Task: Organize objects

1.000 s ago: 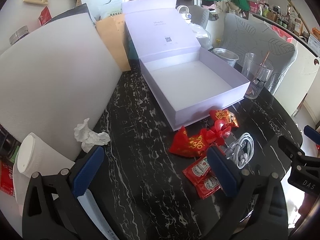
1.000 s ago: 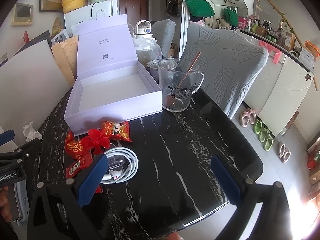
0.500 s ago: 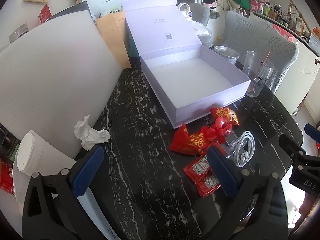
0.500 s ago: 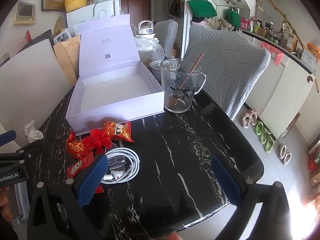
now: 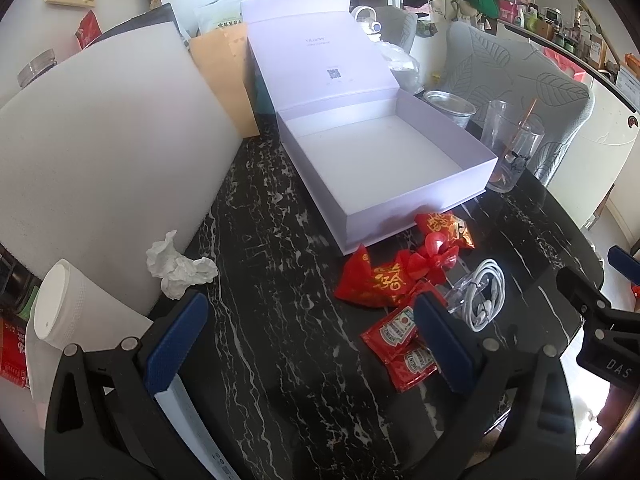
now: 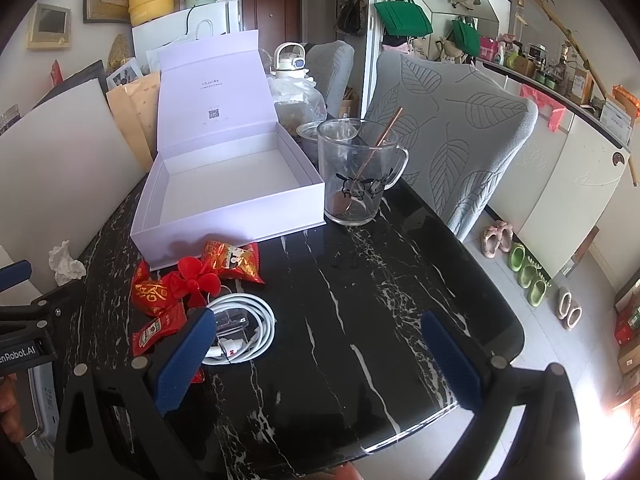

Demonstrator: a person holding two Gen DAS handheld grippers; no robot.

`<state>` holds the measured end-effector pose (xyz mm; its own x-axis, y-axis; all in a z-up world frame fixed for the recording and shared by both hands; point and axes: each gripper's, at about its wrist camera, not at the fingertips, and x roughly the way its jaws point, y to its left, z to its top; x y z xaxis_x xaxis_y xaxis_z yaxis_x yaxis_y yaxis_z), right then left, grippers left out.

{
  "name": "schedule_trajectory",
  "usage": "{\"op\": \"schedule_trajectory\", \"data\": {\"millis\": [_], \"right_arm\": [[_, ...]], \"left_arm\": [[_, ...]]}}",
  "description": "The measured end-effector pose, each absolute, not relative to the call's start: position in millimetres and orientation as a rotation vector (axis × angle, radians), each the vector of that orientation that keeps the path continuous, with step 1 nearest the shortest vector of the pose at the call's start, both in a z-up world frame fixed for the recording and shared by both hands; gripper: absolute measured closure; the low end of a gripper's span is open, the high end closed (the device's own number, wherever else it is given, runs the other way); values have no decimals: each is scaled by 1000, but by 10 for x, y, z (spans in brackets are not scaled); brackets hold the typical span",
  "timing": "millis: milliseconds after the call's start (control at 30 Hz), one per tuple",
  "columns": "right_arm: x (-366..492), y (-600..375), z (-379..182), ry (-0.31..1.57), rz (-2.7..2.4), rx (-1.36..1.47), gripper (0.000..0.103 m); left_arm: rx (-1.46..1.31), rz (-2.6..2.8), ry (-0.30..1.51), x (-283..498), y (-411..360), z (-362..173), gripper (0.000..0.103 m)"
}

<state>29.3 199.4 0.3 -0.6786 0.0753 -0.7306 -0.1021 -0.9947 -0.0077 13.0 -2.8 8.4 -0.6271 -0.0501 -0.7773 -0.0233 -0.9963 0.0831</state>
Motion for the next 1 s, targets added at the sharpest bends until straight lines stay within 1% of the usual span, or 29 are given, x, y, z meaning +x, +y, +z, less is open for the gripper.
{"op": "schedule_trajectory", "data": {"millis": [1000], "right_arm": [[592, 1924, 25, 30, 2857, -1208, 0]], "left_arm": [[1339, -2821, -135, 438, 7, 102, 0]]}}
